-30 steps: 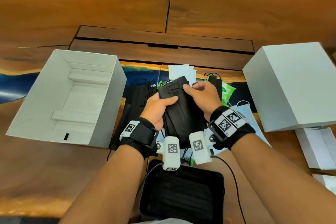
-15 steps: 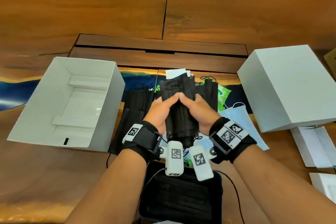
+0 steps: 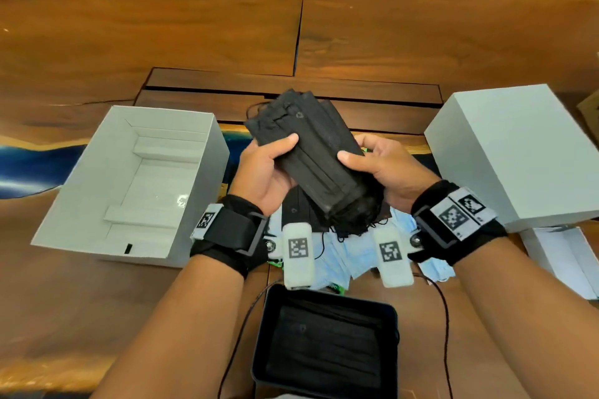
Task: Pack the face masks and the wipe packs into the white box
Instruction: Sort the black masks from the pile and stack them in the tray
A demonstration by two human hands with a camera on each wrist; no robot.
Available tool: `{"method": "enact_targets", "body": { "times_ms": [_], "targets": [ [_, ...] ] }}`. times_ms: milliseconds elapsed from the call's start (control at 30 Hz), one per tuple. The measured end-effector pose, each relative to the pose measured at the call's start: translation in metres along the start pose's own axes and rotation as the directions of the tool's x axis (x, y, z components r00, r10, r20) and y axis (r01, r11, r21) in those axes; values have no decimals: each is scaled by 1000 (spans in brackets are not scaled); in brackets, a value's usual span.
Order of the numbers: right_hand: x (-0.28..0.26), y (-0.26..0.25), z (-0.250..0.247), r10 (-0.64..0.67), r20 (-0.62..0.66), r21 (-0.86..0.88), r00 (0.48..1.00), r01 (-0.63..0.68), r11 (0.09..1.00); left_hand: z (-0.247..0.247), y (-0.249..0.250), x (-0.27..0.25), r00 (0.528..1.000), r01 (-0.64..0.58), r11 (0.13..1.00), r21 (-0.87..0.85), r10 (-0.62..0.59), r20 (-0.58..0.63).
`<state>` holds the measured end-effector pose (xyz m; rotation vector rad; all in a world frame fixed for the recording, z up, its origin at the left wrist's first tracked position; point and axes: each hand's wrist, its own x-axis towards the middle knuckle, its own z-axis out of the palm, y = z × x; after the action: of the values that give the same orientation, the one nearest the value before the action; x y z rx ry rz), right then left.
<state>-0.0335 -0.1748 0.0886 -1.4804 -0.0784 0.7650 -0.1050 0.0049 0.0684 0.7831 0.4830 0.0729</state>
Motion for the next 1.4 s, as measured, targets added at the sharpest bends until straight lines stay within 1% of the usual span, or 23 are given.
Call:
{"method": "enact_targets", "body": {
  "times_ms": [67,133,200,233,267,300,333,400,467,500,533,600,667,733,800,867,933,1000,1100,1200,1267,1333,1400],
  "targets": [
    [-5,-2,-15,15,107,-95,994,-5,995,-9,1,-9,994,103,993,54,-105,36],
    [-8,-7,-29,86,203,-199,975,-45,979,-22,3,-15,976,191,966,174,-206,68],
    [-10,-10,-34,181,258,-323,949,-92,942,-27,1,-21,964,220,929,298,-255,82],
    [-9,-9,-34,217,272,-376,937,-105,921,-26,-2,-23,960,232,911,341,-270,68],
    [-8,-7,-32,237,278,-393,931,-115,912,-24,-6,-26,960,239,895,377,-275,43],
    [-7,-5,-30,234,266,-368,935,-126,921,-23,-9,-27,964,236,885,401,-264,16],
    [-8,-3,-29,211,232,-305,950,-135,943,-23,-10,-28,972,219,890,399,-234,-13],
    [-14,1,-33,143,133,-102,981,-129,986,-30,-10,-27,984,177,933,313,-157,-86],
    [-23,15,-33,143,72,73,987,-149,986,-34,-12,-26,981,156,956,248,-121,-150],
    [-26,25,-28,164,41,98,986,-168,981,-32,-16,-28,980,154,954,258,-114,-162],
    [-27,34,-21,179,4,103,984,-178,979,-30,-21,-30,981,158,944,289,-115,-159],
    [-27,46,-11,168,-70,100,983,-160,982,-26,-29,-33,980,177,927,332,-135,-145],
    [-29,46,-11,145,-115,74,983,-137,988,-28,-29,-34,978,183,928,326,-138,-154],
    [-31,45,-15,144,-106,56,984,-139,989,-32,-27,-34,980,174,932,319,-131,-150],
    [-35,47,-10,139,-93,62,986,-134,989,-30,-30,-37,985,156,916,370,-113,-133],
    [-37,51,-3,104,-93,53,990,-100,994,-28,-34,-39,988,129,907,402,-83,-128],
    [-40,52,-3,71,-67,44,995,-68,997,-33,-32,-39,994,75,942,326,-43,-105],
    [-43,51,-7,51,-45,76,998,-47,996,-41,-28,-39,997,43,966,254,-26,-70],
    [-45,53,-3,19,-72,173,997,-7,985,-38,-30,-46,999,46,953,299,-42,-20],
    [-47,55,4,20,-105,242,994,6,970,-34,-34,-51,999,28,957,288,-16,-47],
    [-50,57,4,33,-117,247,993,-3,969,-37,-31,-50,999,-9,970,241,19,-37],
    [-54,59,4,21,-99,219,995,2,976,-40,-29,-50,999,-33,979,201,36,-12],
    [-61,62,4,12,-76,193,997,3,981,-42,-28,-55,999,-43,979,198,38,27]
  ]
}}
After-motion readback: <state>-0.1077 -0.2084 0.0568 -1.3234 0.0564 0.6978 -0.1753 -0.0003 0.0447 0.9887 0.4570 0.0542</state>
